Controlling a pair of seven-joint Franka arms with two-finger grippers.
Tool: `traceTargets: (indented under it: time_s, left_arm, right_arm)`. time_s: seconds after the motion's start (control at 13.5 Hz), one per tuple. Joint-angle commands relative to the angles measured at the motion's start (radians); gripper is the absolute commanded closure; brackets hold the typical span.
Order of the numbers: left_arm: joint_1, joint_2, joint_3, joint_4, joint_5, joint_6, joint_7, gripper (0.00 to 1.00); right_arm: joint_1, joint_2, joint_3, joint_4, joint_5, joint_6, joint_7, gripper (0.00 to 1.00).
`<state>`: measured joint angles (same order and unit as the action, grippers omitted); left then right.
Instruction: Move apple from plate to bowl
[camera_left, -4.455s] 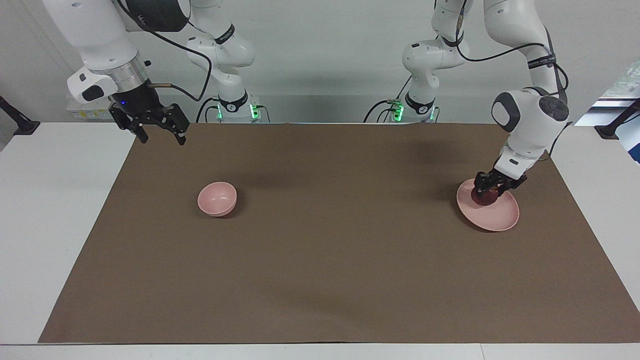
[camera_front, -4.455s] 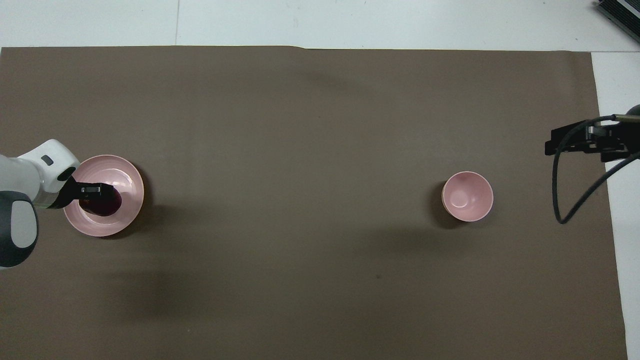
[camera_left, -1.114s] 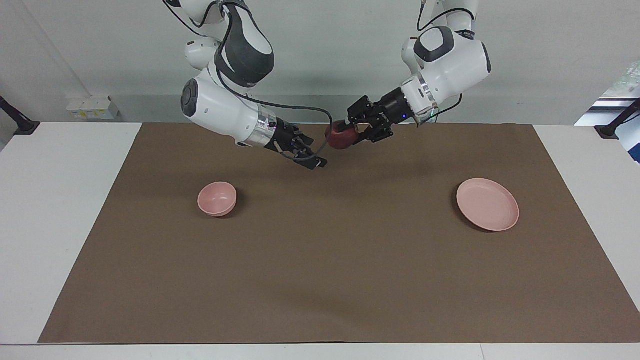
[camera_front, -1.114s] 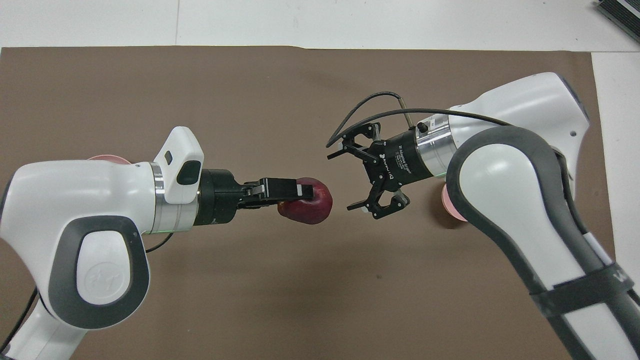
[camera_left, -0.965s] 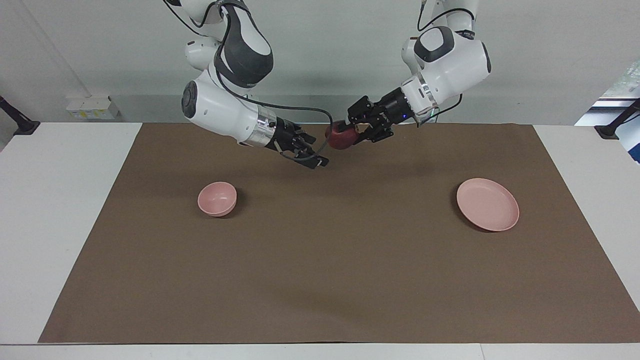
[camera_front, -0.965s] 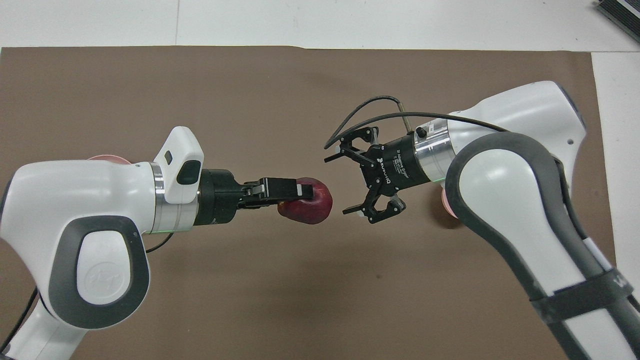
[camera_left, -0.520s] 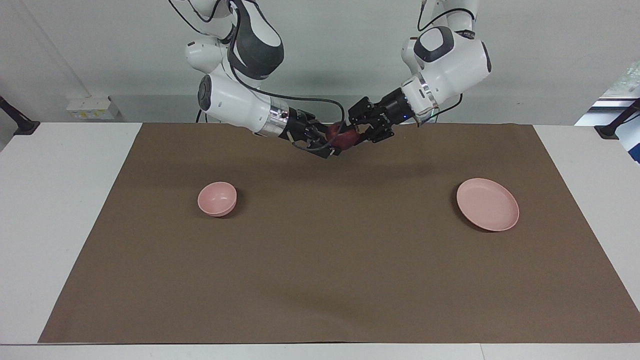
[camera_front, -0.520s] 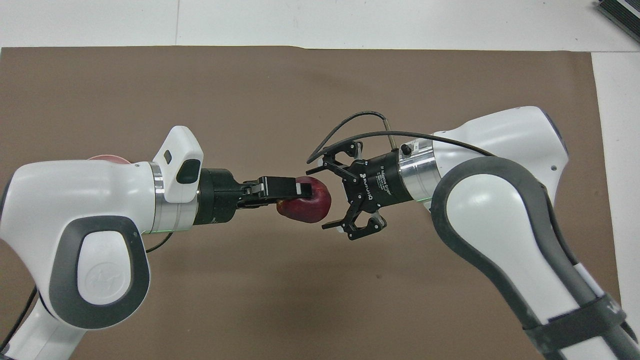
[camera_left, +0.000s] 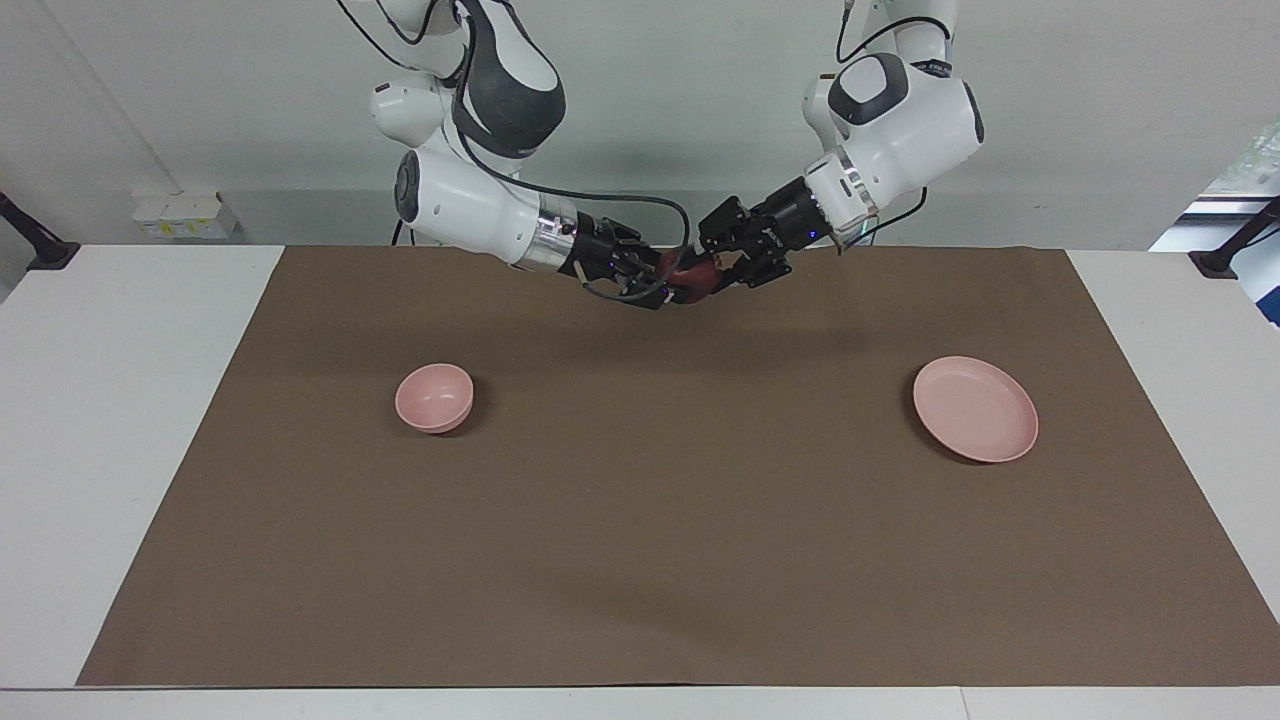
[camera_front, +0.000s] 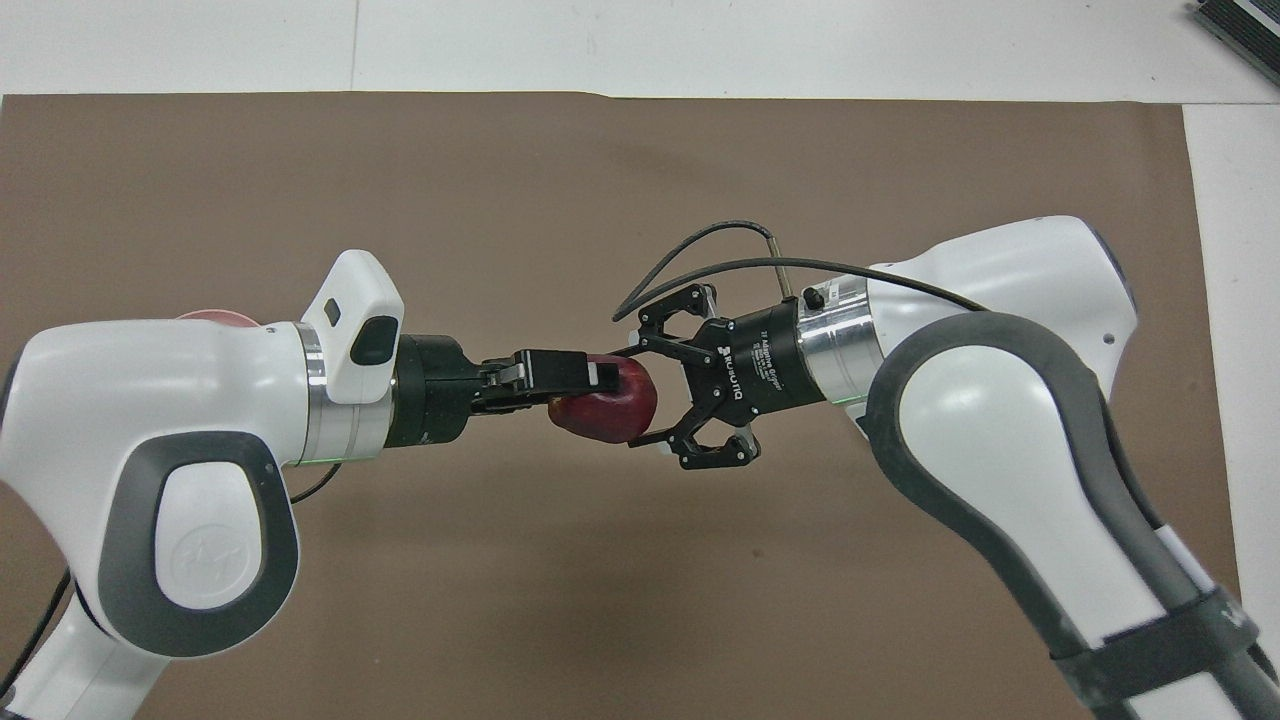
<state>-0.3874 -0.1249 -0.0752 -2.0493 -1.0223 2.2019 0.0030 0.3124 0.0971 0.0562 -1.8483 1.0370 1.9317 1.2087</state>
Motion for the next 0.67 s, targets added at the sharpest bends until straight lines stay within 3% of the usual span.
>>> traceTargets:
  time_s: [0.0,0.07,0.15,0.22,0.3,0.52,0.59]
  left_arm:
    - [-0.013,-0.024,0.003,-0.019,0.016,0.012,-0.035,1.00]
    - [-0.013,-0.022,0.003,-0.015,0.016,0.012,-0.049,0.77]
    - [-0.013,-0.019,0.003,-0.009,0.018,0.012,-0.069,0.43]
    - [-0.011,-0.018,0.003,-0.006,0.034,0.010,-0.071,0.29]
    - [-0.011,-0.016,0.003,-0.005,0.056,0.010,-0.074,0.26]
    - [-0.005,-0.013,0.003,0.001,0.138,-0.001,-0.072,0.00]
    - [0.001,-0.012,0.003,0.001,0.193,-0.002,-0.072,0.00]
  right_arm:
    - [0.004,-0.022,0.002,-0.019,0.009,0.020,0.005,0.99]
    - [0.004,-0.020,0.002,-0.019,0.008,0.020,0.006,0.99]
    - [0.004,-0.020,0.002,-0.019,0.006,0.018,0.006,0.99]
    - [0.004,-0.017,0.002,-0.012,0.006,0.015,0.008,0.99]
    - [0.004,-0.017,0.002,-0.011,0.006,0.010,0.008,0.99]
    - [-0.003,-0.017,0.002,-0.011,0.005,-0.002,-0.005,0.98]
    - [-0.001,-0.017,0.002,-0.011,0.003,0.000,-0.006,0.98]
